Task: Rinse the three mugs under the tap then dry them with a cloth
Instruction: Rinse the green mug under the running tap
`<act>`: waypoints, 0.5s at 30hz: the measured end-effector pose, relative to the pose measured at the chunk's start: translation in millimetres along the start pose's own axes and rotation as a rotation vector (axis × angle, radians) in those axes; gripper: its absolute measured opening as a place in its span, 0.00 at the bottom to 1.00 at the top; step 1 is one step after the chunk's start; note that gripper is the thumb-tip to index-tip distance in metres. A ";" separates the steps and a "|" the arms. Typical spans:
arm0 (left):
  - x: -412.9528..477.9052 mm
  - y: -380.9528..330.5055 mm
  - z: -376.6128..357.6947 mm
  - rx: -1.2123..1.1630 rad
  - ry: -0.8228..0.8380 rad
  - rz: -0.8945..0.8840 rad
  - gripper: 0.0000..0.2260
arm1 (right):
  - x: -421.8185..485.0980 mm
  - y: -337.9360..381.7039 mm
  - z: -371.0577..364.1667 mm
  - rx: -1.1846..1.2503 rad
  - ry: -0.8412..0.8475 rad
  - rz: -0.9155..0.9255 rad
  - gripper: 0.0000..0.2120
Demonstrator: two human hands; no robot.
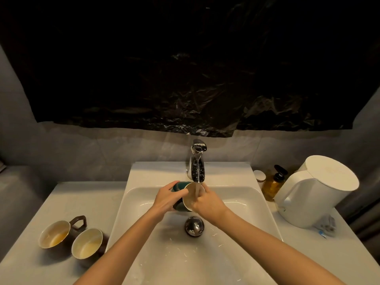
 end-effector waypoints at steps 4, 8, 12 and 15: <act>-0.9 4.1 -0.1 -0.020 0.005 0.022 0.09 | -6.6 4.3 -11.0 0.375 0.097 -0.021 0.19; 0.4 3.1 -1.2 0.100 0.048 -0.067 0.11 | -17.4 4.5 -11.0 0.346 -0.031 0.062 0.25; 4.0 0.6 -2.6 0.106 0.037 -0.087 0.11 | -6.6 6.1 -8.6 0.093 0.003 -0.019 0.21; 5.2 1.8 1.0 0.069 0.005 -0.041 0.09 | -10.6 9.8 -3.5 0.334 0.054 -0.018 0.23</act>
Point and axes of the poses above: each hand's wrist, its own x-axis towards the middle knuckle, its own z-axis out of the back of the hand, y = z × x, the point moved 8 cm from there along x, towards the middle knuckle, and after that the axes turned 9 degrees about -z, right-handed, at the moved point
